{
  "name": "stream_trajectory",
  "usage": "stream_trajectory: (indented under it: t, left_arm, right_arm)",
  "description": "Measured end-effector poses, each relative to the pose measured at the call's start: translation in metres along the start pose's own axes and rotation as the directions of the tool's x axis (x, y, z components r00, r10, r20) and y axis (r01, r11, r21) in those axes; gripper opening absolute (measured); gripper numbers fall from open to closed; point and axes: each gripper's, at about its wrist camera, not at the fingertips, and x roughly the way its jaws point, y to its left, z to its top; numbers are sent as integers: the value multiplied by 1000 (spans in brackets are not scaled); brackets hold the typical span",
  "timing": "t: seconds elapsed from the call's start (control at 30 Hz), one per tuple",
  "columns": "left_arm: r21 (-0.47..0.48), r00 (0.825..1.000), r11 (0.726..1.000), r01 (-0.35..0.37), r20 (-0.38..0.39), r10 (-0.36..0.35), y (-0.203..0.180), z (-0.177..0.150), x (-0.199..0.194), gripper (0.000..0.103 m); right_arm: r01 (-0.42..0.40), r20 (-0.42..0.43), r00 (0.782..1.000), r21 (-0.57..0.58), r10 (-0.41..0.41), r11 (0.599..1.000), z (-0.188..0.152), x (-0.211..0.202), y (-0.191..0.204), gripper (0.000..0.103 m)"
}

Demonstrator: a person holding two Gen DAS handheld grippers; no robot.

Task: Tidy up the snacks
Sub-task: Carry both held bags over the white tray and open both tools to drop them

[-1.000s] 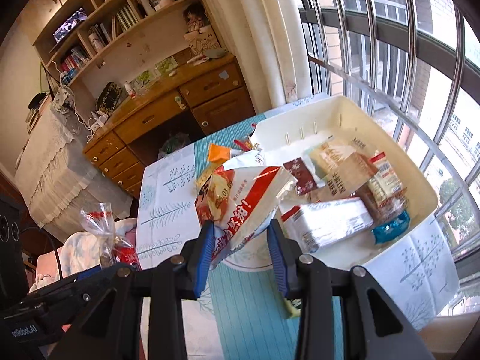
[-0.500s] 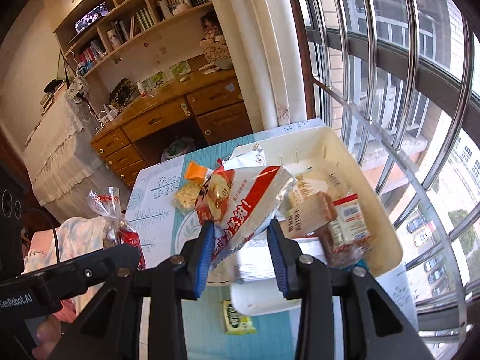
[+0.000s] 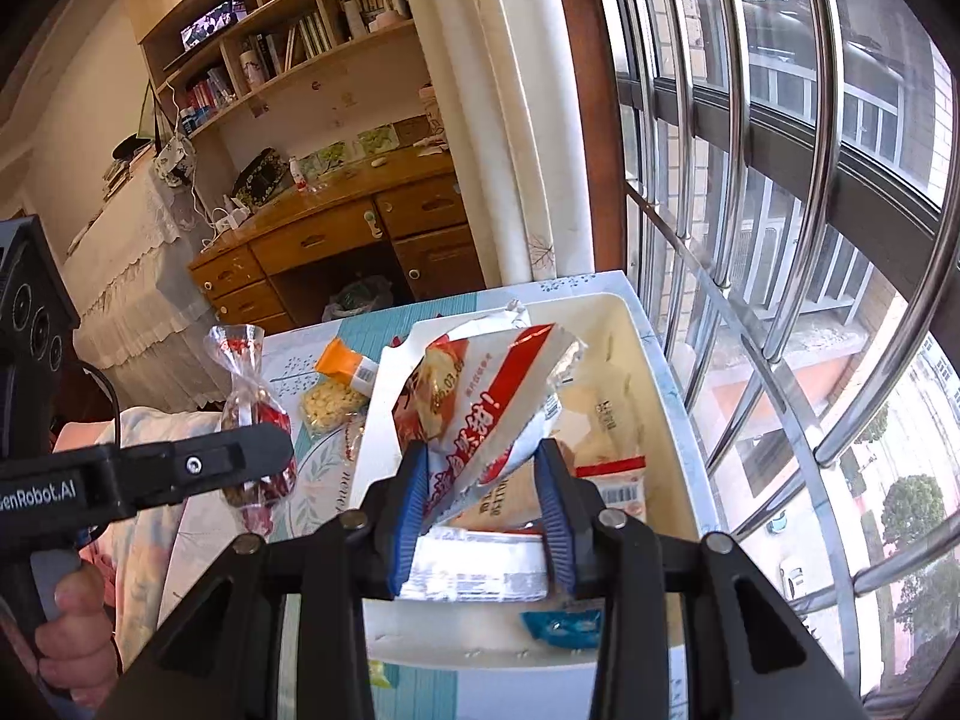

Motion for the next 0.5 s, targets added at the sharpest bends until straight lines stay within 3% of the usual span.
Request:
stream_trajectory:
  t: [0.4,0.43,0.5]
  left_arm:
    - [-8,996,997,-81,-21,81,-20,30,42,50]
    - [-10,996,996,-90,-23,90,-20,31,43,52]
    - [-23,993,994,-111,-29,110,-21,33,46,66]
  right_arm:
    - [-26,9,1000,-24,26,999,21,23,-31,37]
    - [-30,9,1000,-20,30,999,22,24,-33,37]
    - [-40,-1,999,-11,40,999,23,28,-37,40]
